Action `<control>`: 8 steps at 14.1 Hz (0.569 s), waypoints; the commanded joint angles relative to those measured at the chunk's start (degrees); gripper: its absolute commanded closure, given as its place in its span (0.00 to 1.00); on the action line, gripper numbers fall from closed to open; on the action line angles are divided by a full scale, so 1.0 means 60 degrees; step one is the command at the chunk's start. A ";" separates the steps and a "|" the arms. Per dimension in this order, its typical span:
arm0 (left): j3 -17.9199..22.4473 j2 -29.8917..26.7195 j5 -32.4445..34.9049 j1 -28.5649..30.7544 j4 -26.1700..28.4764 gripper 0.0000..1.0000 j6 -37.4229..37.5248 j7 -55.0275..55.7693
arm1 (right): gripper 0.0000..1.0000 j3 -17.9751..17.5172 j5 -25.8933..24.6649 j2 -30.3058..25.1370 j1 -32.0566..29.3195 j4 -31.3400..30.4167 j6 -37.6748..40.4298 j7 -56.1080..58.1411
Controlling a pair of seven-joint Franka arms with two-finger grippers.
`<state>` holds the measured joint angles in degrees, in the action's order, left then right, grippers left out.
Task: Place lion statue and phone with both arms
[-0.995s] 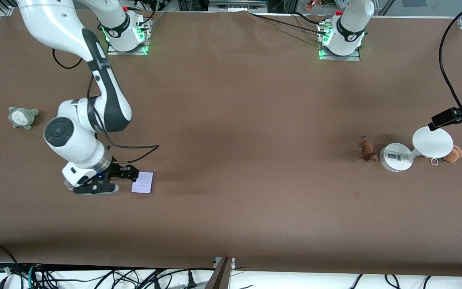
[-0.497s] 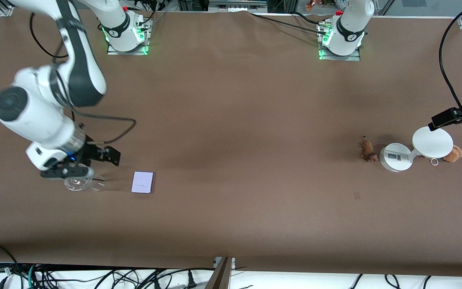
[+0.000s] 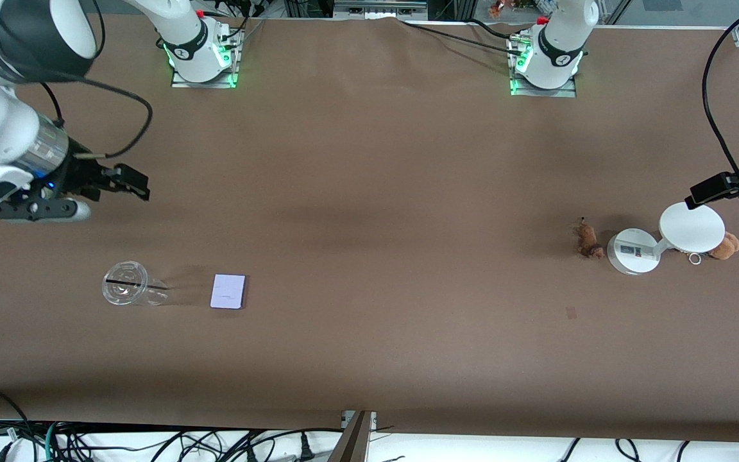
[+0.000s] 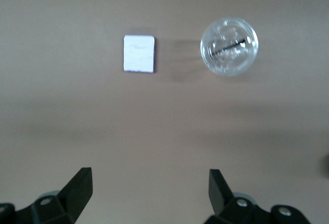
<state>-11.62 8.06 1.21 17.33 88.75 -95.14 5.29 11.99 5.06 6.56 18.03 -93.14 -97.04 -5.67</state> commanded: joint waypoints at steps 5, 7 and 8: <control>0.0047 0.0151 0.0121 -0.0090 -0.0334 0.00 0.0256 -0.0134 | 0.00 0.0125 0.0080 0.0077 -0.0061 0.0330 0.0367 0.0504; 0.0047 0.0151 0.0121 -0.0090 -0.0334 0.00 0.0256 -0.0134 | 0.00 0.0140 0.0109 0.0137 -0.0105 0.0449 0.0382 0.0490; 0.0047 0.0151 0.0121 -0.0090 -0.0334 0.00 0.0256 -0.0134 | 0.00 0.0140 0.0095 0.0137 -0.0105 0.0449 0.0382 0.0491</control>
<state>-11.62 8.10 1.21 17.32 88.75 -95.10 5.29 12.88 5.05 6.49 18.02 -92.16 -95.41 -3.87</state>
